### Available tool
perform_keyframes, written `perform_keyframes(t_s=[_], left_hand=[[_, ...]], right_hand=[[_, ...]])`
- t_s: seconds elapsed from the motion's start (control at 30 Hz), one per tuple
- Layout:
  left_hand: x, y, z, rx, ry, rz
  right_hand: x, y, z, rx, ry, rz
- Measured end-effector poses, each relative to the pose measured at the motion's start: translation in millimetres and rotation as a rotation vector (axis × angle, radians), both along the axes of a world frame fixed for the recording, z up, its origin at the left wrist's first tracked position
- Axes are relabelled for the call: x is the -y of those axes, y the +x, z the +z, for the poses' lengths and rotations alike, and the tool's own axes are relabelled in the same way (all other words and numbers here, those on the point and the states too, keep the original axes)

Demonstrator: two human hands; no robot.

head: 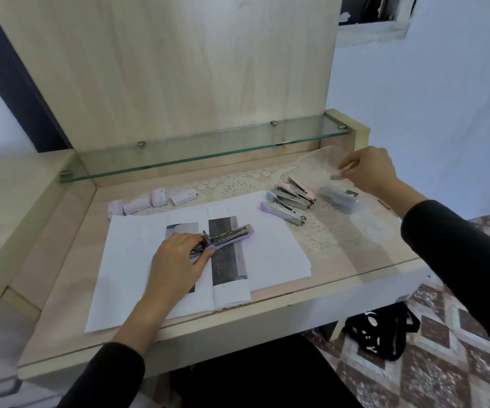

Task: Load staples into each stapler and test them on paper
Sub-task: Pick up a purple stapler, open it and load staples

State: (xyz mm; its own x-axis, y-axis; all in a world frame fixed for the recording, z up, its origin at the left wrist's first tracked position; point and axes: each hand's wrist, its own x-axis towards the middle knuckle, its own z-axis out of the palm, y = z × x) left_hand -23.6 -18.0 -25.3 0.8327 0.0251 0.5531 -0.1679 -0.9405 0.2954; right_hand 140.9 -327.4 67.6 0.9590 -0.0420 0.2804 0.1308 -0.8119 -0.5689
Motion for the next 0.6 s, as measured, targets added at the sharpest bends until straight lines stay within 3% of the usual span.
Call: perform_keyframes(t_s=[0.2, 0.37, 0.6], left_hand=[[-1, 0, 0, -0.034, -0.009, -0.002], [0, -1, 0, -0.048, -0.007, -0.023], [-3, 0, -2, -0.052, -0.018, -0.052]], right_hand=[[-6, -3, 5, 0.015, 0.081, 0.069], [-41, -22, 7, 0.065, 0.086, 0.276], [-100, -72, -19, -0.063, -0.102, 0.626]])
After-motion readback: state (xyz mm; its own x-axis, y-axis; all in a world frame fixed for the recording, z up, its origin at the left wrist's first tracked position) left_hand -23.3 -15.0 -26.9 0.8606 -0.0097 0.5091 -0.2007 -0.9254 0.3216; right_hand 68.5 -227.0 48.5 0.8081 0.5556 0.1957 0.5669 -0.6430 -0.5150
